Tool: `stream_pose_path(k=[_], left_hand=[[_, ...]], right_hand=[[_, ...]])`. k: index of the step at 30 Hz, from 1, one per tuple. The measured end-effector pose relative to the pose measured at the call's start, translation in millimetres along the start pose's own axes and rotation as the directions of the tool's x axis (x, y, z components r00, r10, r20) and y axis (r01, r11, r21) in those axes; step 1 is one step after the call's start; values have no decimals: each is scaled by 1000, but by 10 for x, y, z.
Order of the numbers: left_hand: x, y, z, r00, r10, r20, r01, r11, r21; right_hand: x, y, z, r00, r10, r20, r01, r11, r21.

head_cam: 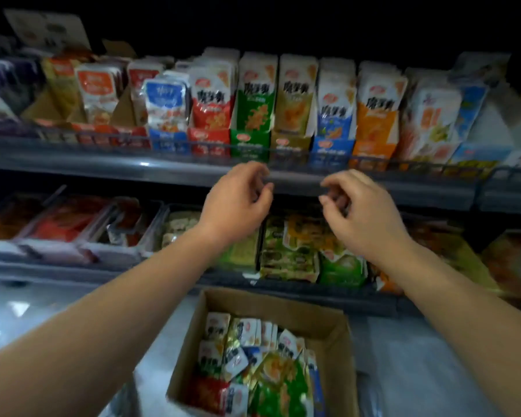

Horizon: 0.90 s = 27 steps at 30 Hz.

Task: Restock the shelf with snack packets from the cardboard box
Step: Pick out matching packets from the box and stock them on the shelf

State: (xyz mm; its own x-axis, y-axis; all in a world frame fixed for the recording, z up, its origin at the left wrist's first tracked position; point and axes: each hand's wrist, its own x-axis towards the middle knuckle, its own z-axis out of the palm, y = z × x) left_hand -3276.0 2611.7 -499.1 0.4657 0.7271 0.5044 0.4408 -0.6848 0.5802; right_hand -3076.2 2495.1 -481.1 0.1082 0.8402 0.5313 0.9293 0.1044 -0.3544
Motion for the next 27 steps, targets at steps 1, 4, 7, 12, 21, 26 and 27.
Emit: stream_pose_path(k=[1,4,7,12,21,26,27], left_hand=[[-211,-187,-20,999,-45,18,45,999,14],[-870,-770,-5,973,-214,88,206,974,88],[-1497,-1211,91,909,-382,167,361,922,142],[-2190,-1562,398,751,-597,283,577,801,160],[-2566,-1745,783,669,-662,336,702,712,4],[-2634,-1828,843,671,-668,322,699,714,25],[-2639,-1838,848,671,-669,320,699,715,31]], right_hand=[[-150,-35,148,999,15,45,-15,1000,15],[-595,-54,628,977,58,206,-68,997,39],[-1013,-4,1114,890,193,413,-207,978,-12],[-1737,318,1853,649,359,671,-329,927,-177],[-2690,862,2652,417,554,721,-566,779,-271],[-2734,854,2987,318,671,670,-671,659,-341],[-2743,838,3045,294,691,660,-683,635,-361]])
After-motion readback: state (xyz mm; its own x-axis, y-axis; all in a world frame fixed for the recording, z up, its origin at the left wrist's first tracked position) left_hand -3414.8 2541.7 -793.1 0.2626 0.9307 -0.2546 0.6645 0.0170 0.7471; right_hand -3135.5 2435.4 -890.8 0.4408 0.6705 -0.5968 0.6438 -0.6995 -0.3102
